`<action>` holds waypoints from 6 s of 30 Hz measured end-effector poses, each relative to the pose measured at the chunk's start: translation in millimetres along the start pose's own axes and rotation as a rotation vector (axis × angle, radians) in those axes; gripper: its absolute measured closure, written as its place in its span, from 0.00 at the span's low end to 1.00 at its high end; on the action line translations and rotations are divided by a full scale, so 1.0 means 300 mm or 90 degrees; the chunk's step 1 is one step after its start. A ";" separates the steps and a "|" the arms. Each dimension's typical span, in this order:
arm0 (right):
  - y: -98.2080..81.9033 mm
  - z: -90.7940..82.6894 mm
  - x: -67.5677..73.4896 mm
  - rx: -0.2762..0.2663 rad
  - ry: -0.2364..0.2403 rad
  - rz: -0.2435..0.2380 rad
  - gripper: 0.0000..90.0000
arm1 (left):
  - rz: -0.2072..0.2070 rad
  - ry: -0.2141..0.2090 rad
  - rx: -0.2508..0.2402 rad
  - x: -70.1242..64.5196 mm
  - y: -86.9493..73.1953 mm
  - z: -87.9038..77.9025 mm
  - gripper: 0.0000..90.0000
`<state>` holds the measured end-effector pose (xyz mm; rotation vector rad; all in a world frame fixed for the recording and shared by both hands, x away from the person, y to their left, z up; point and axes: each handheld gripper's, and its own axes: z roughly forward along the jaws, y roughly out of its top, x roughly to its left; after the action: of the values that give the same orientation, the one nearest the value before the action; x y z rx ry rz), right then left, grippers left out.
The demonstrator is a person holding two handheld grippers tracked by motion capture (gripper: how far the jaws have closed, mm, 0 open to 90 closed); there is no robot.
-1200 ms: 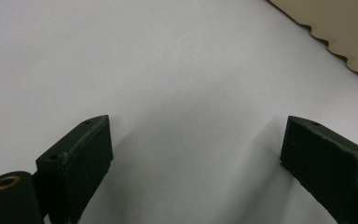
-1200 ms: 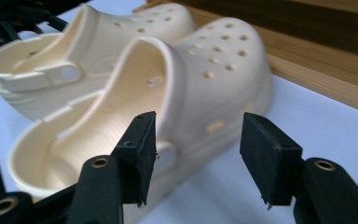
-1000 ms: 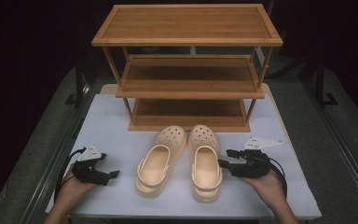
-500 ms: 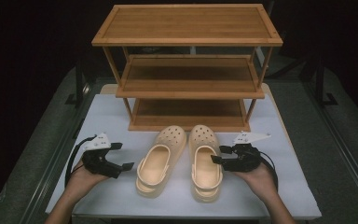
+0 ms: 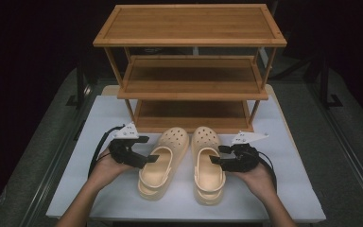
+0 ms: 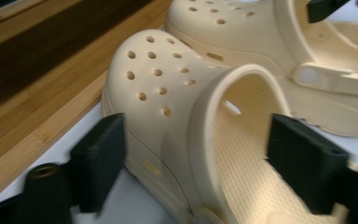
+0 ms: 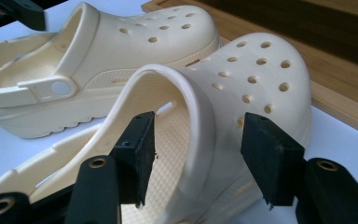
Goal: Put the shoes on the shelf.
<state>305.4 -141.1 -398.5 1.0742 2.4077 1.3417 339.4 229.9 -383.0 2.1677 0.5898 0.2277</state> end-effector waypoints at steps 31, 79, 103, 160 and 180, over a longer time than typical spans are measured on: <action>-0.019 -0.015 -0.013 -0.005 -0.071 -0.020 0.83 | 0.007 0.051 0.025 -0.017 -0.013 0.022 0.81; 0.149 0.034 -0.232 -0.047 -0.233 -0.033 0.93 | -0.028 0.237 -0.016 0.167 0.176 0.127 0.93; 0.177 0.159 -0.277 -0.060 -0.262 -0.020 0.91 | -0.014 0.301 -0.007 0.177 0.193 0.270 0.90; -0.101 0.069 -0.164 0.060 -0.025 0.015 0.10 | -0.034 0.052 0.066 0.060 -0.069 0.190 0.00; -0.055 0.124 -0.174 0.051 -0.020 0.019 0.10 | -0.026 0.044 0.071 0.073 -0.019 0.264 0.00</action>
<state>352.4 -156.8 -442.5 1.1466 2.4509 1.2382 385.1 188.2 -437.2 2.2592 0.7001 0.2530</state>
